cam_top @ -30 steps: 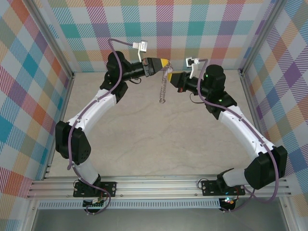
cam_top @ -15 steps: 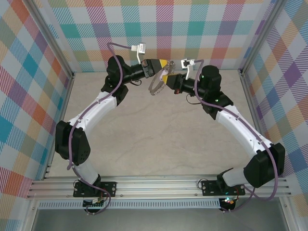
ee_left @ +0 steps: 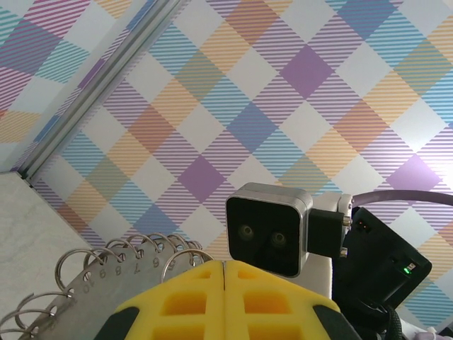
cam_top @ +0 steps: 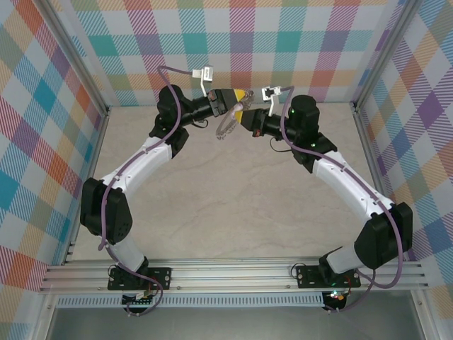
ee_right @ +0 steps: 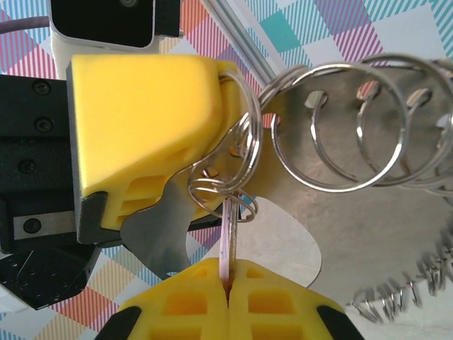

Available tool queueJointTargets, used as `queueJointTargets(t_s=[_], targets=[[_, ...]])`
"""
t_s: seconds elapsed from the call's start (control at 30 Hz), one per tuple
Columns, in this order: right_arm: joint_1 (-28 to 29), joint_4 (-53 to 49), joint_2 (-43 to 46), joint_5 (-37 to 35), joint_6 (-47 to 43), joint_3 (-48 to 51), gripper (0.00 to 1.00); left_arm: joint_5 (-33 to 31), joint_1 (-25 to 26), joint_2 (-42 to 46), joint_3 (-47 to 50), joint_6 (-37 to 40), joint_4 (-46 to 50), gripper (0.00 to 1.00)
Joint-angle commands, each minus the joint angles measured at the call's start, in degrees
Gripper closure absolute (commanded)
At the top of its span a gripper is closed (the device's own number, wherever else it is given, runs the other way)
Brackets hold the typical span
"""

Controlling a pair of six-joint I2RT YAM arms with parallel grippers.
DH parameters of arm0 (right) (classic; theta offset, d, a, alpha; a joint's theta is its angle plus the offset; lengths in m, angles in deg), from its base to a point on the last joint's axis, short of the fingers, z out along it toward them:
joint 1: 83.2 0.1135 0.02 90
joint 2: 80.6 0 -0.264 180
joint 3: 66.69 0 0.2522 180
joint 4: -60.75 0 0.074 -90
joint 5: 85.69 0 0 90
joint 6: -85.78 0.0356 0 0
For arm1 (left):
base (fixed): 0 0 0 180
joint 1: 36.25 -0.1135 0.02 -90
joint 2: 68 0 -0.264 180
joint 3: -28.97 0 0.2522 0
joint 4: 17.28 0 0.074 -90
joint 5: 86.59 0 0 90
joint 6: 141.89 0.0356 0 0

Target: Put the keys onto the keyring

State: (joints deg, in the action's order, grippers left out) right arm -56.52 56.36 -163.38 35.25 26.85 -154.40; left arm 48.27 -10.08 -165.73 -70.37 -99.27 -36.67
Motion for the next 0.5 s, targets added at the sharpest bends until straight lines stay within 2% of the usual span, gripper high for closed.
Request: queueJointTargets(t_s=[0.0,0.03,0.13,0.2,0.3,0.47], targets=[[0.57,0.53,0.44,0.73,-0.08,-1.46,1.00,0.58,0.71,3.05,0.23,-0.61,-3.92,1.00],[0.46,-0.16,1.10,0.30,-0.45,-0.84,0.98,0.42,0.67,2.99,0.16,-0.57,-3.93,1.00],[-0.31,-2.28,4.21,-0.77,-1.37,1.62,0.70,0.22,0.70,2.86,0.30,-0.53,-4.00,1.00],[-1.67,-3.22,6.79,-0.97,-1.37,3.67,0.61,0.07,0.65,2.81,0.41,-0.44,-4.34,1.00],[-4.47,-3.88,10.96,-1.17,-0.49,6.44,0.59,0.44,0.63,2.72,0.87,0.06,-4.72,1.00],[-7.64,-1.44,13.33,0.34,3.48,6.27,0.61,1.91,0.61,2.37,0.72,2.02,-3.87,1.00]])
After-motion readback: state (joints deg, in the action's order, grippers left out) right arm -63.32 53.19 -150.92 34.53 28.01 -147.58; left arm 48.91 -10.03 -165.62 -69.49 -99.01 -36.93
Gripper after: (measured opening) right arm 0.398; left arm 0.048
